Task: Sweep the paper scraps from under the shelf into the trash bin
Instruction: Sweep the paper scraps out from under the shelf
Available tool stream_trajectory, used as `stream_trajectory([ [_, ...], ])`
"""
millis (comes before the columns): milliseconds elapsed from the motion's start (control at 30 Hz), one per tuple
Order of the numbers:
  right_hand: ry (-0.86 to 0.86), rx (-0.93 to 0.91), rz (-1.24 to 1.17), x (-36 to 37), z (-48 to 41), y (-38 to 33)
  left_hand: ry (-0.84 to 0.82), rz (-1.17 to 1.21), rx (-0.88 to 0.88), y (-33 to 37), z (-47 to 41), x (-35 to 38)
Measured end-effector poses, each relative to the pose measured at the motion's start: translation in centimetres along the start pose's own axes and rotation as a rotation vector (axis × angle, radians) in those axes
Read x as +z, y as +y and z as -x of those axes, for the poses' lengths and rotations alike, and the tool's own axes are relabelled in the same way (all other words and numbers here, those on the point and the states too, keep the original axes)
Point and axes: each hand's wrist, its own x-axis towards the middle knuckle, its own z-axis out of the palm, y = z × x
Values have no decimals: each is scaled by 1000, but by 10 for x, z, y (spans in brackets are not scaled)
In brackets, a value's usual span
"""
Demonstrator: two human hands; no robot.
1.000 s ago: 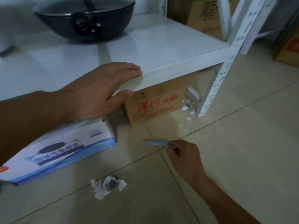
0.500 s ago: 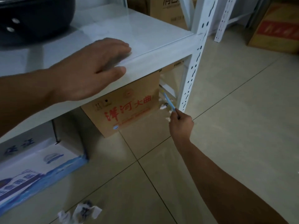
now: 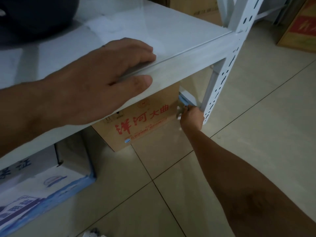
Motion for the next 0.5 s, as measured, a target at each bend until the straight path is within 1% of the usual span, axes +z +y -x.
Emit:
stream_trajectory([
  [67,-30,15,30,-3,-2,-3,8,8,4,-1,0,1],
  [133,-7,-9,14,-14,2,-2,13,12,11,-4,-1,3],
  [233,102,-131,-25,-34,17,9,19,30,-4,-6,-1,5],
  [333,122,-234,-62,-42,22,17,30,40,2,-3,-1,6],
  [433,77,-208,-30,-28,9,5,31,18,2,-1,-1,5],
  [500,11,-156,-60,-17,-3,-4,20,22,-7,0,-1,5],
])
